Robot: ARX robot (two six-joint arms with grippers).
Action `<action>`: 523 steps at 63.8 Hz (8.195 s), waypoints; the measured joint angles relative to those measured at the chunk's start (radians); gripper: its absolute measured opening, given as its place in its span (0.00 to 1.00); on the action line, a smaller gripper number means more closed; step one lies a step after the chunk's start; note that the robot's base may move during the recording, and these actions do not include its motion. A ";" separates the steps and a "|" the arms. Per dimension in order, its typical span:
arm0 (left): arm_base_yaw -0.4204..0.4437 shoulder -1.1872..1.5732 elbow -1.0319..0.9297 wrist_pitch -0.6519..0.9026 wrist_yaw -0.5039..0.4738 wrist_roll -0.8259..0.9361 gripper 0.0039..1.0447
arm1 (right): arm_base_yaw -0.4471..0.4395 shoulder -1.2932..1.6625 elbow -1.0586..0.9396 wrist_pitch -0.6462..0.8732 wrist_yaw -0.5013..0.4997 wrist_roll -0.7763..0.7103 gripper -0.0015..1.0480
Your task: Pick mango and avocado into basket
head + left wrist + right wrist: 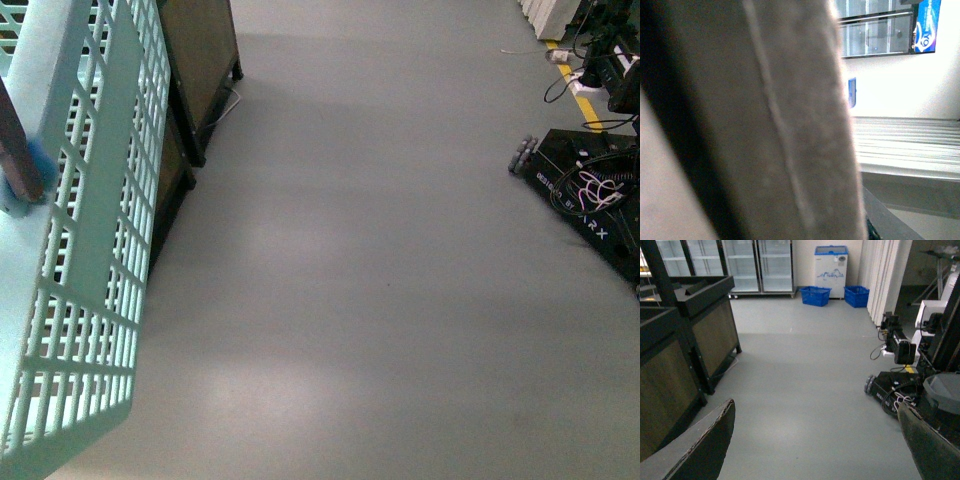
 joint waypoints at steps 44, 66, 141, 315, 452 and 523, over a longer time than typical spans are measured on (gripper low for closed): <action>0.000 0.000 0.000 0.000 0.000 0.000 0.27 | 0.000 0.000 0.000 0.000 0.000 0.000 0.92; -0.005 0.000 0.000 0.000 -0.003 -0.008 0.27 | 0.000 0.000 0.000 0.000 0.000 0.000 0.92; -0.003 0.000 -0.003 0.000 0.000 0.001 0.27 | -0.001 -0.001 0.000 0.000 -0.003 0.000 0.92; -0.002 -0.001 -0.004 0.000 -0.001 0.002 0.27 | -0.002 -0.002 0.000 -0.001 -0.003 0.000 0.92; -0.446 0.980 0.980 -0.369 0.336 0.570 0.27 | 0.005 0.132 0.095 -0.231 0.116 0.114 0.92; -0.447 0.980 0.980 -0.369 0.337 0.570 0.27 | -0.769 2.326 1.157 0.248 -0.024 0.083 0.92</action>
